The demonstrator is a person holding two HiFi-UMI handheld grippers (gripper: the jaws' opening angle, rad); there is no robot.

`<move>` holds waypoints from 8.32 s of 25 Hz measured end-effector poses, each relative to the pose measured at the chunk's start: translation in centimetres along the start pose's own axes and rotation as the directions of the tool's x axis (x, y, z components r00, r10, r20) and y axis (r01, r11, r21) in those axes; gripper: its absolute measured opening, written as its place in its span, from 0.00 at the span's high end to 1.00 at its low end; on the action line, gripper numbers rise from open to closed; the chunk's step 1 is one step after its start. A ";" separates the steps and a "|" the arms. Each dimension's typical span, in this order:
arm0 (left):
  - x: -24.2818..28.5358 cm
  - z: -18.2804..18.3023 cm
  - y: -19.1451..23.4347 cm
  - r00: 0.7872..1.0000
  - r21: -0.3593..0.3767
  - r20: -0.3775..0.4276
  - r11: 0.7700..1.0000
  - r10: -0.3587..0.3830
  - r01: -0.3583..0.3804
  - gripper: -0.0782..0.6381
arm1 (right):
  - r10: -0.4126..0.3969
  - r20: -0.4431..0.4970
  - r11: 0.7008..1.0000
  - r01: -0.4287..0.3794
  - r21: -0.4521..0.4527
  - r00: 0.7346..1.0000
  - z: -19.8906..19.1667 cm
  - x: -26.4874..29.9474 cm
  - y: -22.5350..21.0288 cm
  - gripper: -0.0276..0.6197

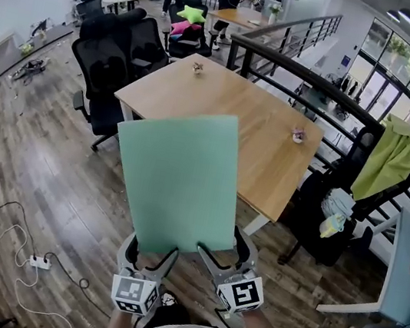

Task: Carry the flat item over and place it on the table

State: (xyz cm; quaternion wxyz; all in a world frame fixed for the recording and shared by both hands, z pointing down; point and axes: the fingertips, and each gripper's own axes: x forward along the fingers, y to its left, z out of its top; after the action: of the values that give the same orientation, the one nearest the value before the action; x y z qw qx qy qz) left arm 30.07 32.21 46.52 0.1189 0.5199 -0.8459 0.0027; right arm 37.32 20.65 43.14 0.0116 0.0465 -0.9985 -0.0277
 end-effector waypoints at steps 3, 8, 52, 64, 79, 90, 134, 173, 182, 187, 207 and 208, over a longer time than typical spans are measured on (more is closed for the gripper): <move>0.8 0.4 2.6 1.000 0.006 0.003 1.000 -0.001 0.001 0.24 | -0.003 0.000 1.000 0.003 -0.003 1.000 -0.1 2.6 0.7 0.33; 1.8 1.2 6.9 1.000 0.001 0.000 1.000 -0.014 0.014 0.24 | -0.004 0.005 1.000 0.004 -0.003 1.000 0.3 6.9 2.1 0.33; 31.7 7.1 23.8 0.989 0.102 -0.122 0.990 -0.083 0.096 0.24 | -0.087 -0.012 0.991 0.088 0.101 0.996 -3.3 36.7 -14.0 0.33; 39.0 8.7 25.7 0.978 0.093 -0.129 0.980 -0.166 0.179 0.24 | -0.167 -0.028 0.982 0.169 0.089 0.986 -3.5 41.5 -18.6 0.33; 49.0 9.4 30.2 0.926 0.078 -0.198 0.937 -0.322 0.342 0.24 | -0.322 -0.100 0.937 0.332 0.113 0.942 -5.5 48.9 -23.1 0.33; 53.9 8.6 31.5 0.857 0.058 -0.254 0.877 -0.448 0.476 0.24 | -0.449 -0.150 0.876 0.467 0.120 0.881 -7.3 51.2 -24.9 0.33; 63.7 2.9 32.9 0.692 -0.058 -0.454 0.794 -0.561 0.606 0.24 | -0.507 -0.425 0.705 0.644 0.297 0.750 -16.9 55.2 -30.0 0.32; 69.5 -3.1 32.5 0.580 -0.241 -0.611 0.824 -0.540 0.513 0.24 | -0.342 -0.635 0.595 0.683 0.423 0.692 -25.1 56.7 -34.5 0.32; 69.9 -4.0 32.3 0.564 -0.265 -0.625 0.826 -0.540 0.497 0.24 | -0.313 -0.665 0.569 0.694 0.441 0.679 -26.4 56.5 -34.7 0.32; 70.2 -4.4 32.2 0.552 -0.277 -0.633 0.825 -0.542 0.493 0.24 | -0.304 -0.677 0.557 0.702 0.445 0.670 -26.9 56.5 -35.0 0.32; 72.1 -5.7 31.8 0.532 -0.248 -0.666 0.828 -0.523 0.503 0.24 | -0.258 -0.716 0.552 0.707 0.442 0.649 -28.8 56.9 -36.4 0.32; 72.3 -5.7 31.7 0.530 -0.247 -0.668 0.828 -0.522 0.504 0.24 | -0.258 -0.717 0.552 0.708 0.441 0.647 -28.8 56.9 -36.5 0.32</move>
State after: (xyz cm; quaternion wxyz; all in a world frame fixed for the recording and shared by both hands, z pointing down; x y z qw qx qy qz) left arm -27.87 -16.00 70.62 0.4374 0.7003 -0.5415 0.1582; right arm -15.21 -22.53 71.00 0.2857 0.3426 -0.8194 0.3600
